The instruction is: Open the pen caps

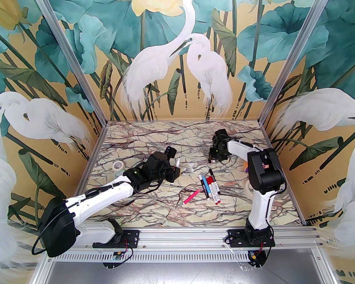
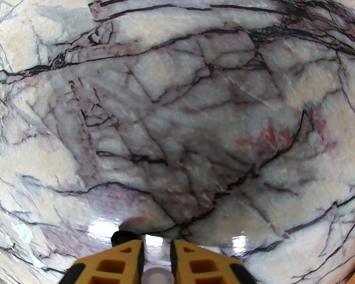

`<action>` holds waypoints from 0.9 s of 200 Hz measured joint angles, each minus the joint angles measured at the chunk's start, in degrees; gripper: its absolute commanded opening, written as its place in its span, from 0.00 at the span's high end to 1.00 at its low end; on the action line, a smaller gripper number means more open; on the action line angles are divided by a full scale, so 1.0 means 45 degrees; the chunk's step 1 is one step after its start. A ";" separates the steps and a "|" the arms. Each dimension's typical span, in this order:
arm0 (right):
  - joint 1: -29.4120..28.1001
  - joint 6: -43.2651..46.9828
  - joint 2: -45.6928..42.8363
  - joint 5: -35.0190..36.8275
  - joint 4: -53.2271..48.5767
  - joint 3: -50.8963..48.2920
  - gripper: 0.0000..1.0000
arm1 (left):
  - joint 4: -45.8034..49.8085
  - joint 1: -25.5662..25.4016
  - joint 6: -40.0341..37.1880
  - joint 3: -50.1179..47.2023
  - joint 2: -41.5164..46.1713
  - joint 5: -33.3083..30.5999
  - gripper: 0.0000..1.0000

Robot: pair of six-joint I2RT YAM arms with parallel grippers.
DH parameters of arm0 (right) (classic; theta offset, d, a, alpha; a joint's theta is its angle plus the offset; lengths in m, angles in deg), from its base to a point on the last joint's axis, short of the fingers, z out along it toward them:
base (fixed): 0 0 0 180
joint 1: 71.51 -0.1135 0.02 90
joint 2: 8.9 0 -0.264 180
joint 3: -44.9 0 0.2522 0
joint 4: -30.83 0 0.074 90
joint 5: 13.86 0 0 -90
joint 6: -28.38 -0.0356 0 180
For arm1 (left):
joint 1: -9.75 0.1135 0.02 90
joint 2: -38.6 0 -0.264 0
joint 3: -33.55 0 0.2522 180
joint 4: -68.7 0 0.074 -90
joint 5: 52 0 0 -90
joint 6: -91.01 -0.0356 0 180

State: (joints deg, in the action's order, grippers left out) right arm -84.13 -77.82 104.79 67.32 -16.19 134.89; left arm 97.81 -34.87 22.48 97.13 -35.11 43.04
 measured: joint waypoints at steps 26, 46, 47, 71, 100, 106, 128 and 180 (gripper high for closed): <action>0.0000 0.0000 0.0000 -0.0005 0.0000 0.0000 0.73 | 0.0058 0.0000 0.0000 -0.0044 0.0087 -0.0005 0.93; 0.0000 0.0000 0.0000 -0.0024 0.0000 0.0000 0.73 | 0.0068 0.0000 0.0000 -0.0049 0.0087 0.0000 0.93; 0.0000 0.0000 0.0005 -0.0024 0.0000 0.0000 0.73 | 0.0068 0.0000 0.0000 -0.0049 0.0087 -0.0005 0.93; 0.0000 0.0000 0.0000 -0.0049 0.0000 0.0000 0.75 | 0.0068 0.0000 0.0000 -0.0049 0.0087 -0.0005 0.93; 0.0000 0.0000 0.0000 -0.0044 -0.0005 0.0000 0.77 | 0.0073 0.0000 0.0000 -0.0049 0.0087 -0.0005 0.93; 0.0000 0.0000 0.0000 -0.0044 -0.0015 0.0000 0.78 | 0.0073 0.0000 0.0000 -0.0049 0.0087 -0.0005 0.93; 0.0000 0.0049 -0.0010 -0.0024 -0.0131 0.0005 0.80 | 0.0073 0.0000 0.0000 -0.0049 0.0107 -0.0005 0.93; 0.0000 0.0301 -0.0321 0.0219 -0.1239 0.0005 0.80 | 0.0073 0.0000 0.0000 -0.0049 0.0117 0.0000 0.92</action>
State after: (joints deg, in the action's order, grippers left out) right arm -84.13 -76.47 103.35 68.30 -21.76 134.91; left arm 98.14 -34.87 22.48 96.91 -34.58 43.04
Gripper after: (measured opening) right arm 0.200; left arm 0.171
